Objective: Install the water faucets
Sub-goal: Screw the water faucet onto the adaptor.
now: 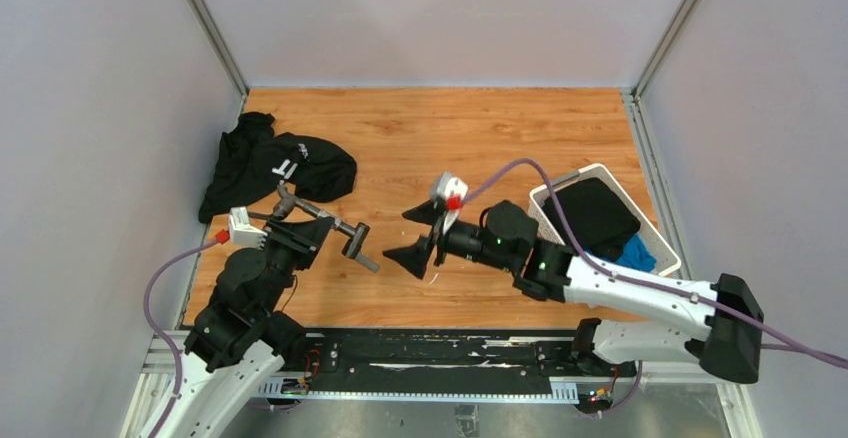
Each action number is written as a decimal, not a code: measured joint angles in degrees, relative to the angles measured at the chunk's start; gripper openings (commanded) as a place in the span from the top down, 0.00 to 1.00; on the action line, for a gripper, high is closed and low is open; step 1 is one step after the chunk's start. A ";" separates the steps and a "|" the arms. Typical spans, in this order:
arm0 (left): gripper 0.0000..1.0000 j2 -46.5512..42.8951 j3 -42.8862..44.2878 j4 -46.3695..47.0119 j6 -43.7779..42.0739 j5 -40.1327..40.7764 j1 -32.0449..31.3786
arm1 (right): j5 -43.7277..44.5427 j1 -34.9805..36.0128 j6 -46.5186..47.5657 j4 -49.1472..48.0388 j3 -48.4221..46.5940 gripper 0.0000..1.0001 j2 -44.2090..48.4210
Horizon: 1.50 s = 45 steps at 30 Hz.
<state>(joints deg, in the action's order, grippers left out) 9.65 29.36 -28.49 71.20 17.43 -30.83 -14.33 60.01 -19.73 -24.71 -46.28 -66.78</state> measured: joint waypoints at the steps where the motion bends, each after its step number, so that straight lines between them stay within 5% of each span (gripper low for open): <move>1: 1.00 0.04 0.24 -0.59 -0.13 0.15 0.00 | 5.05 3.85 9.38 1.77 -0.20 0.19 1.70; 5: 1.00 0.28 0.70 -1.09 -0.31 0.42 0.00 | 16.57 13.44 40.06 1.62 2.89 0.17 3.10; 10: 1.00 0.46 0.74 -1.25 -0.35 0.42 0.00 | 25.14 17.53 73.02 -9.77 13.46 0.14 -3.76; 17: 1.00 0.96 0.74 -1.25 -0.57 0.39 0.00 | 29.29 19.98 94.64 -25.49 14.29 0.13 -13.11; 31: 1.00 1.29 0.74 -1.22 -0.74 0.39 0.00 | 30.88 22.38 111.03 -42.32 8.20 0.17 -29.07; 41: 1.00 1.29 0.74 -1.22 -0.74 0.37 0.00 | 31.01 22.40 112.06 -44.46 5.16 0.47 -32.44; 45: 1.00 1.27 0.74 -1.22 -0.74 0.37 0.00 | 31.45 22.58 111.84 -45.03 4.15 0.51 -34.18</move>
<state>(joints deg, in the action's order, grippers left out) 10.92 30.11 -29.71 70.46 17.80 -30.83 17.12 82.59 92.12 -69.73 -42.13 -100.97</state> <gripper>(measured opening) 0.300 0.507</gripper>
